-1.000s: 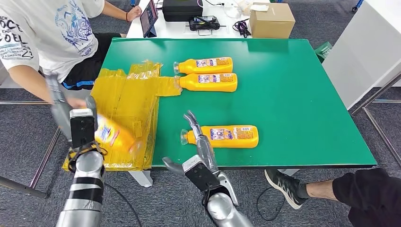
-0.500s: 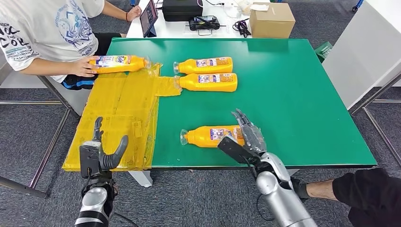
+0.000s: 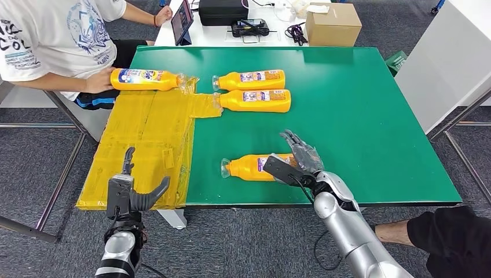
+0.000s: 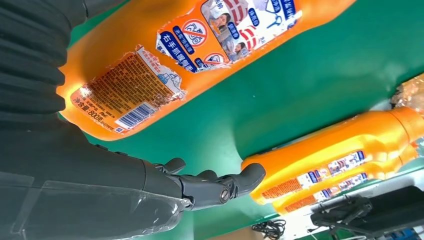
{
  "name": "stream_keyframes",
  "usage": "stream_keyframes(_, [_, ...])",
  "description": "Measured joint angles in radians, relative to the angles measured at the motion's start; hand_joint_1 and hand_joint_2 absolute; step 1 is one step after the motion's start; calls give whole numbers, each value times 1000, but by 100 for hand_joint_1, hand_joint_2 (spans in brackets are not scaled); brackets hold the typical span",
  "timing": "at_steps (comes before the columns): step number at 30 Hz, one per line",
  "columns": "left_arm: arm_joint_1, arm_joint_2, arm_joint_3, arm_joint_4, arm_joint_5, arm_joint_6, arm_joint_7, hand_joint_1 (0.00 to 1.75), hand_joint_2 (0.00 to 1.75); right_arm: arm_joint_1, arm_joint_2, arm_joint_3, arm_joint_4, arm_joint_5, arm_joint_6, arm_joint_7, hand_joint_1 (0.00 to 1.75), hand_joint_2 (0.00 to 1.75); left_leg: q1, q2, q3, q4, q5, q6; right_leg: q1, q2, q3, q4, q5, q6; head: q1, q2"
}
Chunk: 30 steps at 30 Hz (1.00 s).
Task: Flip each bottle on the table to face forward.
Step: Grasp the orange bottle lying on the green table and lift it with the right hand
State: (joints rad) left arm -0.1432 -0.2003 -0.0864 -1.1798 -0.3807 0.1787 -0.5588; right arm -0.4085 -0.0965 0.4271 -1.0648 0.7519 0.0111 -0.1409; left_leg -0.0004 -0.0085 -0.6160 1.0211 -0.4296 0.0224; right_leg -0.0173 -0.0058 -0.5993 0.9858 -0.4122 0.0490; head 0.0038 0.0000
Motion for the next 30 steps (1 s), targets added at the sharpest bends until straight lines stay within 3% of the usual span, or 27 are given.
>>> stream_keyframes(7, [-2,0,-1,12,0,-1,0,0,175,-14,0,8,29,-4,13,0,0,175,0,0,0,0,0,0,0,0,0,0,0,0,0,0])
stream_keyframes(14, [-26,0,-8,42,-9,-5,-9,0,175,-103,-1,51,144,-89,130,-8,0,175,0,0,0,0,0,0,0,0,0,0,0,0,0,0])
stream_keyframes(22, [-69,0,-33,104,-6,3,-11,0,175,-227,-41,153,291,-146,271,-29,0,175,0,0,0,1,1,1,0,0,0,0,1,1,0,0])
stream_keyframes(30, [-81,2,-57,145,16,1,-11,0,175,-313,-89,273,337,-170,356,10,0,175,-1,0,0,1,1,1,0,0,0,0,1,1,0,0])
